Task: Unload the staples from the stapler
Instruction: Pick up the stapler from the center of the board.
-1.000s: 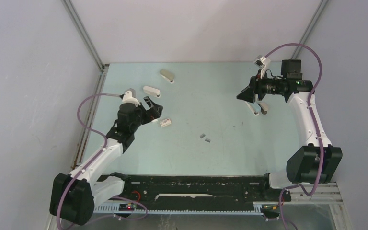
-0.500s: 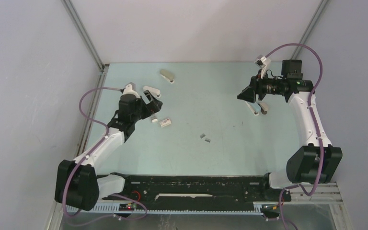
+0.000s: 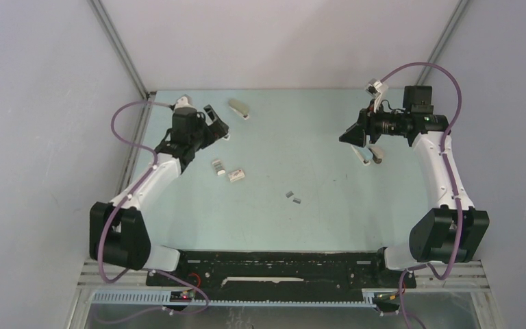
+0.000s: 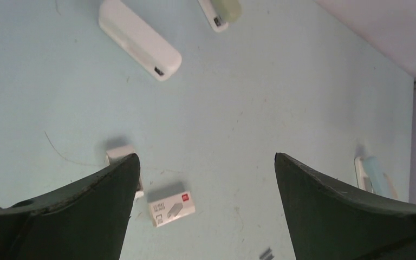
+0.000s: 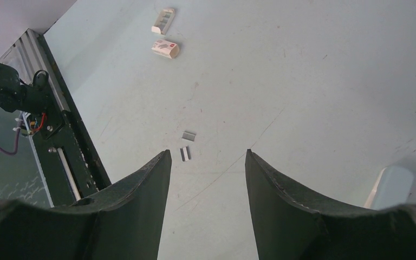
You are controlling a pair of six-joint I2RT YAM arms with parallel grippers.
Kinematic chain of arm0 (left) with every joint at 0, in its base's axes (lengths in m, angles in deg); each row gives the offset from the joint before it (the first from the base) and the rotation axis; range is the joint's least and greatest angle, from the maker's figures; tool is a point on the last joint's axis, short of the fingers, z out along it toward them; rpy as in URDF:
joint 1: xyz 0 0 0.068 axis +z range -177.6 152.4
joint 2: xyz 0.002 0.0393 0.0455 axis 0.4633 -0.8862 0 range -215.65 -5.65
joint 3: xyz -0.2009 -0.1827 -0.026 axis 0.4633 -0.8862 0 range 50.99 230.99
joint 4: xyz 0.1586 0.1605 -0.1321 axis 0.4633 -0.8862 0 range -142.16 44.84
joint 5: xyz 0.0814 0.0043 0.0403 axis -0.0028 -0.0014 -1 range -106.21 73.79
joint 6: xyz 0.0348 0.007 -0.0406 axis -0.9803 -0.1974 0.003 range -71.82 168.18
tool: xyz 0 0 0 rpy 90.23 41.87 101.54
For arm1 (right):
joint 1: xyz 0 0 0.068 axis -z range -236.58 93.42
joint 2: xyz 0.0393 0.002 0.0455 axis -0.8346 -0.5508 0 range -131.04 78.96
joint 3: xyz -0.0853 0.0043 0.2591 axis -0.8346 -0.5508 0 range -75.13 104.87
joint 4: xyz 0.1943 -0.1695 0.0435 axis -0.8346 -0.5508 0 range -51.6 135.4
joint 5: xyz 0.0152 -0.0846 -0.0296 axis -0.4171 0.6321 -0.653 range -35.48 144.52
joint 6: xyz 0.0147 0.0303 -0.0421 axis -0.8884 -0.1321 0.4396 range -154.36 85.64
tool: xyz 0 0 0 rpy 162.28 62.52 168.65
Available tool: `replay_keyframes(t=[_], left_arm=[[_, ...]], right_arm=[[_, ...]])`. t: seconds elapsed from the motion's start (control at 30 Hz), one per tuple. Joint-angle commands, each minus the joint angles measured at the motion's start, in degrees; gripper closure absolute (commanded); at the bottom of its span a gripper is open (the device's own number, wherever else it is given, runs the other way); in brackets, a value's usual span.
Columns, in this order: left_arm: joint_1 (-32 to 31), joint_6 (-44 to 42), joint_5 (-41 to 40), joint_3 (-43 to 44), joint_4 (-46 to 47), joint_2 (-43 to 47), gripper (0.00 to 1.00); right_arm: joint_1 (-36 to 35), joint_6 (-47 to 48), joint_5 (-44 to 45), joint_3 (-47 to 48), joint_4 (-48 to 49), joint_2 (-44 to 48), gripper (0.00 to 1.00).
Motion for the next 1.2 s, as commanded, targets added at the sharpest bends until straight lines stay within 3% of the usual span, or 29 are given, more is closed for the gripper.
replay_keyframes(t=[0.0, 0.2, 0.47, 0.67, 0.9, 1.17], left_arm=[[0.6, 0.2, -5.3, 11.0, -6.1, -5.5, 0.00], [0.6, 2.3, -8.9, 26.9, -17.2, -18.9, 0.00], [1.2, 15.8, -14.1, 48.6, -35.0, -35.6, 0.05], [2.8, 22.7, -10.3, 53.3, -37.0, -42.9, 0.18], [4.6, 24.4, -7.0, 57.8, -38.2, -48.9, 0.31], [5.3, 24.7, -2.1, 63.3, -39.1, -55.1, 0.33]], right_arm=[[0.8, -0.8, -1.7, -0.5, 1.4, 0.1, 0.38], [1.3, -1.1, -2.1, -1.1, 1.9, 0.1, 0.38], [1.4, -1.3, -2.2, -1.2, 2.1, -0.2, 0.38], [1.9, -1.3, -2.5, -1.6, 2.2, -0.4, 0.38], [2.1, -1.5, -2.9, -1.8, 2.4, -0.6, 0.38], [2.1, -1.4, -3.3, -2.1, 2.5, -0.7, 0.38]])
